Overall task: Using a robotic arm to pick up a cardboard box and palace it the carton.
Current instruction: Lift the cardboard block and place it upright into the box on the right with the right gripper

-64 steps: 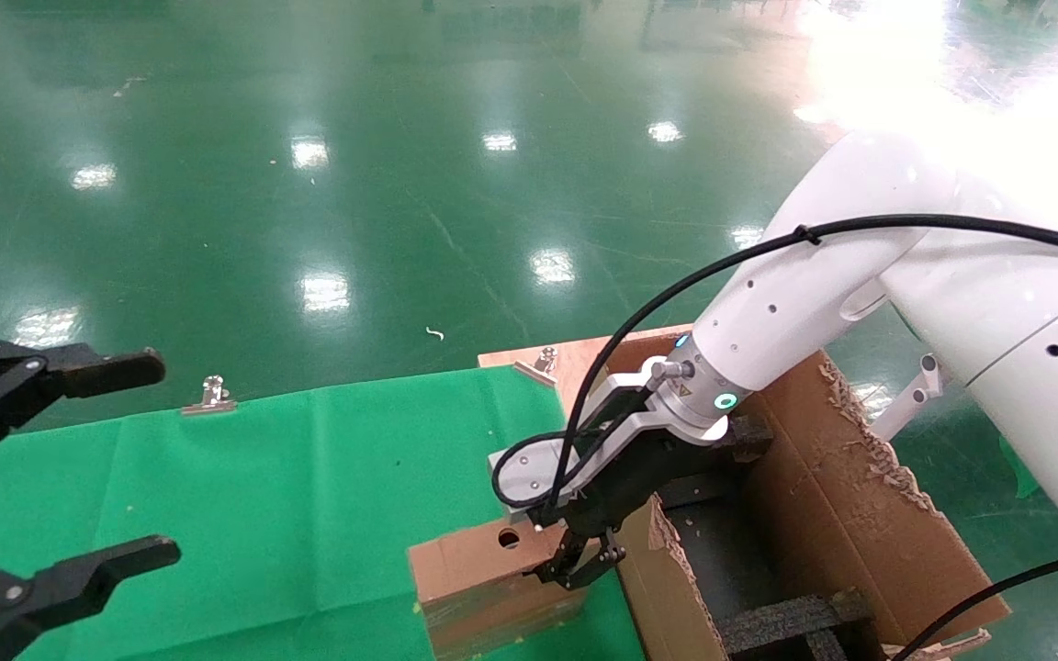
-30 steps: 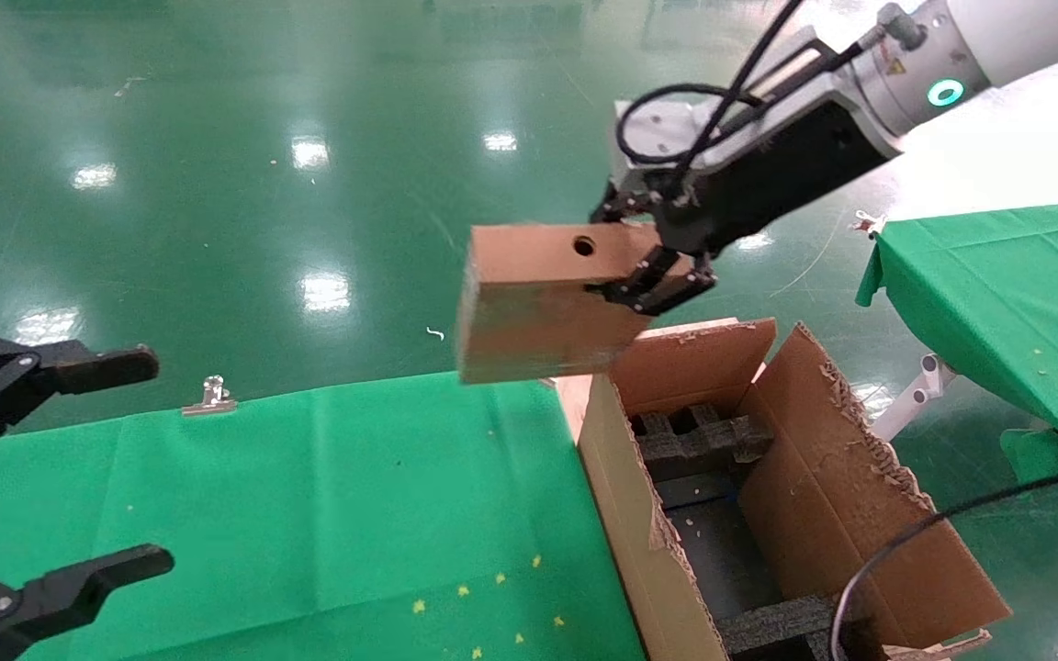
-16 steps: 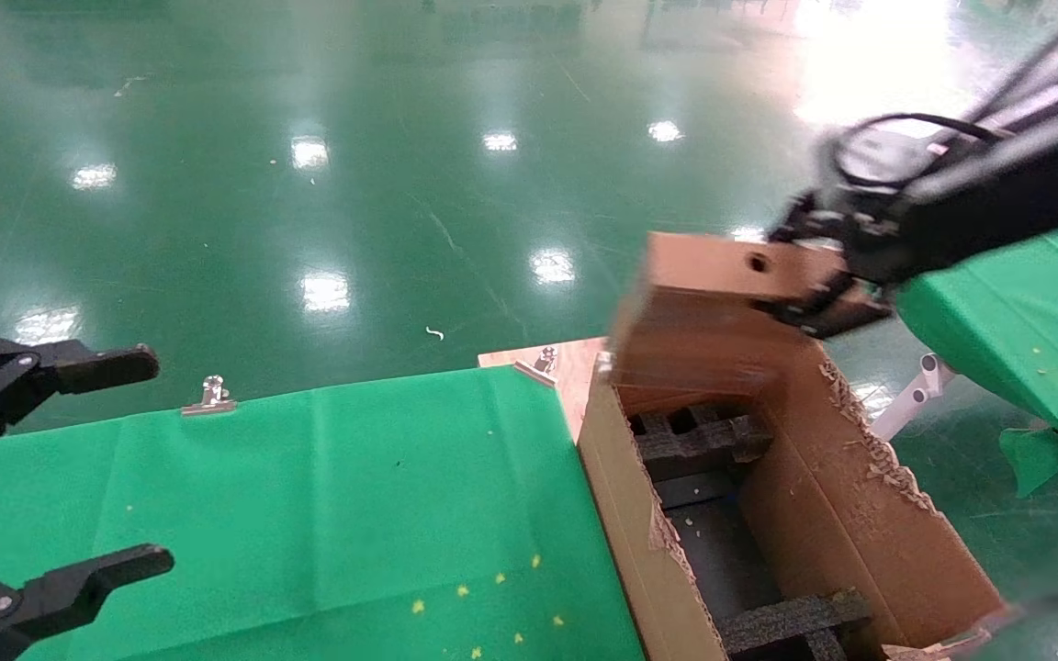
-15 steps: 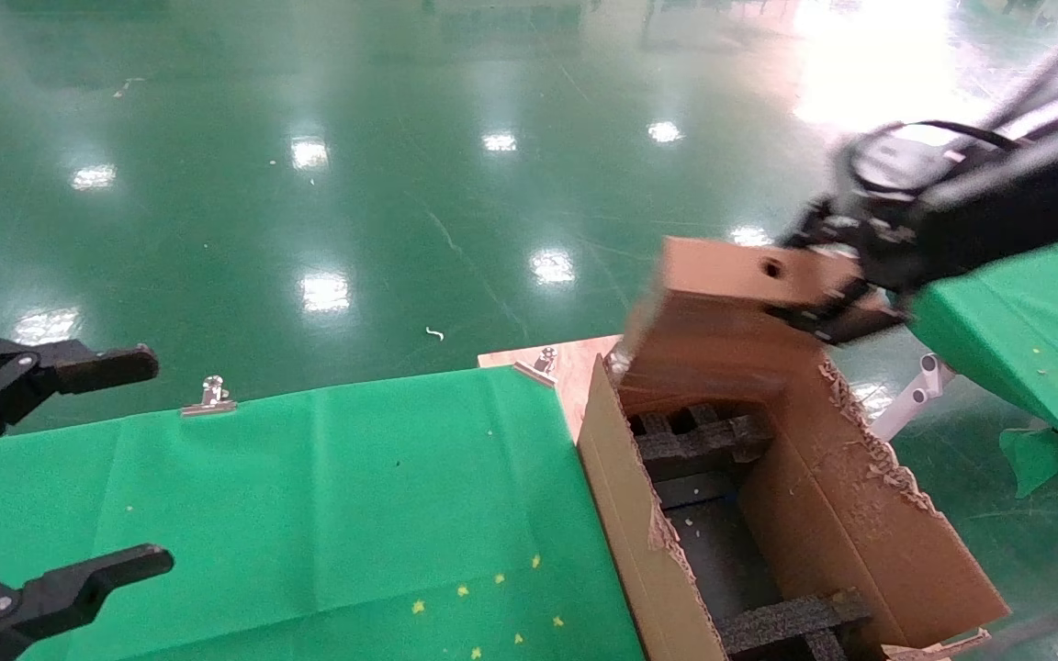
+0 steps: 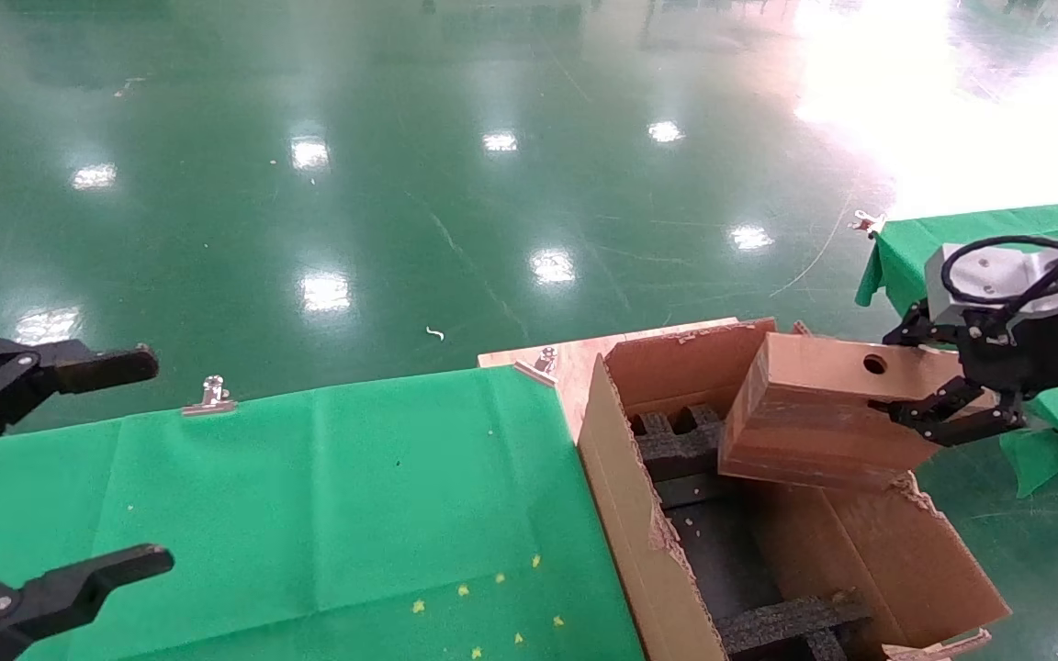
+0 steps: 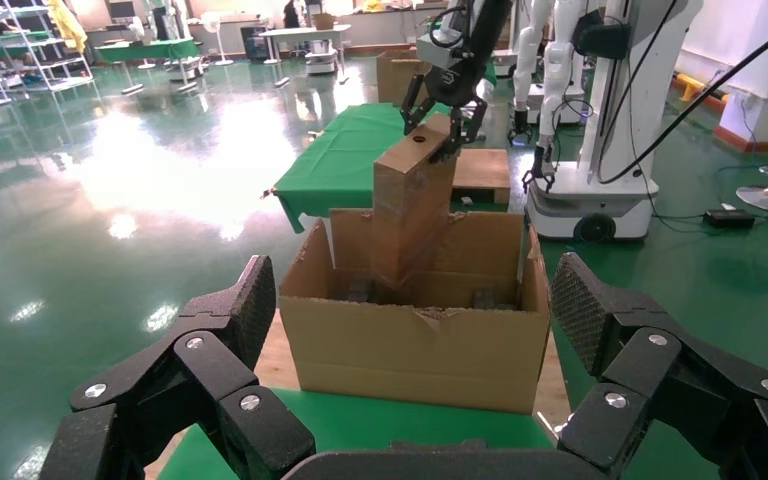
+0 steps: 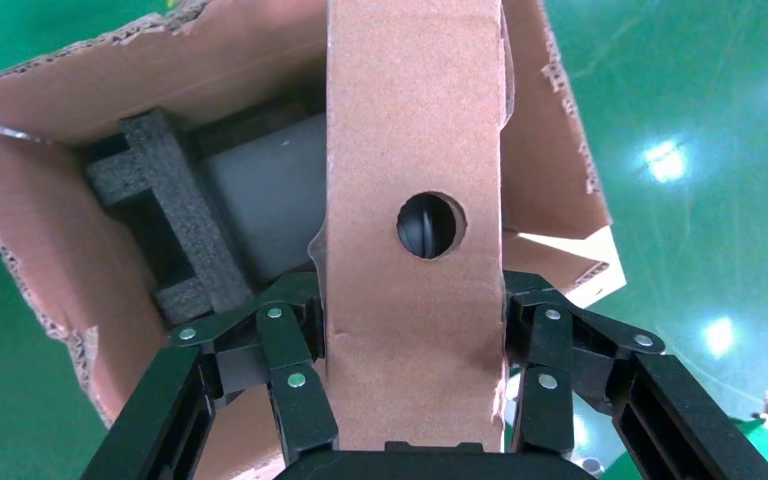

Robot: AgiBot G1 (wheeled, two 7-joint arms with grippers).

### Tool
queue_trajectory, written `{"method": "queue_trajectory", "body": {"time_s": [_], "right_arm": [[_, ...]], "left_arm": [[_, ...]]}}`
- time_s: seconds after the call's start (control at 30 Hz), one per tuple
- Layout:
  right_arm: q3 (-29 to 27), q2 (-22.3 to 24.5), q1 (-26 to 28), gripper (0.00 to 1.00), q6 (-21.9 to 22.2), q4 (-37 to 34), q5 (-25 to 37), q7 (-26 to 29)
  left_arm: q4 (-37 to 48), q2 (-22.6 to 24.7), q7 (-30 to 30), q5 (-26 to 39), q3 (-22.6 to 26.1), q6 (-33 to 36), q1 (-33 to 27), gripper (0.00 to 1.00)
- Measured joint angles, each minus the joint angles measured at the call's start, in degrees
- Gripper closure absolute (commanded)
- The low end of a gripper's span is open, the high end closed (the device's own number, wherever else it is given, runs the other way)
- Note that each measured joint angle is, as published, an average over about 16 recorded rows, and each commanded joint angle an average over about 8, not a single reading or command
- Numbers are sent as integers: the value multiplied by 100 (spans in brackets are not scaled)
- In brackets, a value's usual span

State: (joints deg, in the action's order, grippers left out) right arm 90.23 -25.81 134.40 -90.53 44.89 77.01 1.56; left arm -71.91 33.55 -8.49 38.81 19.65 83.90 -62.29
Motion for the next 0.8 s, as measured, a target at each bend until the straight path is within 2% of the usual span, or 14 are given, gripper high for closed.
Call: {"method": "queue_trajectory", "body": {"time_s": [0.23,0.4,0.57,0.8], "right_arm": [[75,41,-65,100,193,97,25,287],[120,125,-216,100,548,342,91,949],[219,363,-411,100,1073,883,241,2144],[402,851,-673,100,1830,2000,685,4359]], "left_arm": [[1,0,0,-1,0,0,0,0],[1,0,0,-1,0,0,0,0],[1,0,1,-1,0,0,0,0],[1,0,1,-1,1,0,0,0]]}}
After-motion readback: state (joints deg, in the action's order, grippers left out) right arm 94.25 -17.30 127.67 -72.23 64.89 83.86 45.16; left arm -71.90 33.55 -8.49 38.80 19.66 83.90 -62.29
